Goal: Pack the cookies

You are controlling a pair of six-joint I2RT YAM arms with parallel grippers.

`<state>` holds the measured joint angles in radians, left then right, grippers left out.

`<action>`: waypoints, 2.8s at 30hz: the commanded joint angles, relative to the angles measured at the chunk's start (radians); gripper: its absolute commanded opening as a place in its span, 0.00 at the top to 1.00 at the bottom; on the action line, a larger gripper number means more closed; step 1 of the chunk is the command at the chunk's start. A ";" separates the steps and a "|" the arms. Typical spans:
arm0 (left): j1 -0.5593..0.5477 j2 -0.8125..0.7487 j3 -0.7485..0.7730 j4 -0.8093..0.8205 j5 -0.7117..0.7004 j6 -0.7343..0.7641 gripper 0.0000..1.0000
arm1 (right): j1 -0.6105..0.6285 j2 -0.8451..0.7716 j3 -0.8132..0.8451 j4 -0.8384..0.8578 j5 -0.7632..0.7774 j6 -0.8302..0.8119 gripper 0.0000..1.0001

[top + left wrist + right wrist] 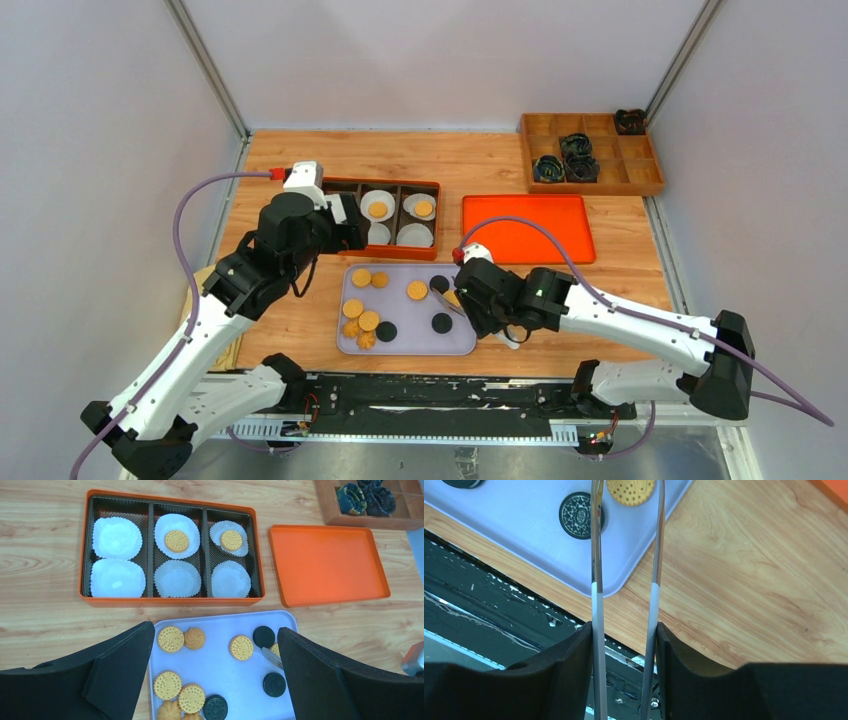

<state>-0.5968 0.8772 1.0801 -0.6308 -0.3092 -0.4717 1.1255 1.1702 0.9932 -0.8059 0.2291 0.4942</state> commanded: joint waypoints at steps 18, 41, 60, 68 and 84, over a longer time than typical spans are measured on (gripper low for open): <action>0.007 -0.008 -0.023 0.014 -0.005 0.007 0.00 | 0.009 0.136 0.031 0.063 0.026 -0.011 0.60; 0.008 -0.007 0.062 -0.040 -0.128 0.011 0.00 | 0.010 0.095 0.256 0.069 0.046 -0.094 1.00; 0.244 0.053 0.209 -0.091 -0.019 0.047 0.00 | -0.149 0.767 0.929 0.221 -0.128 -0.313 1.00; 0.244 0.036 0.186 -0.092 -0.047 0.068 0.00 | -0.188 0.950 1.115 0.205 -0.211 -0.329 1.00; 0.245 -0.008 0.157 -0.098 -0.060 0.091 0.00 | -0.224 1.122 1.270 0.198 -0.249 -0.346 0.98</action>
<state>-0.3592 0.8909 1.2556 -0.7166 -0.3553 -0.3988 0.9306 2.2593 2.1971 -0.6041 -0.0093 0.1646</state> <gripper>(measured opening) 0.999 0.443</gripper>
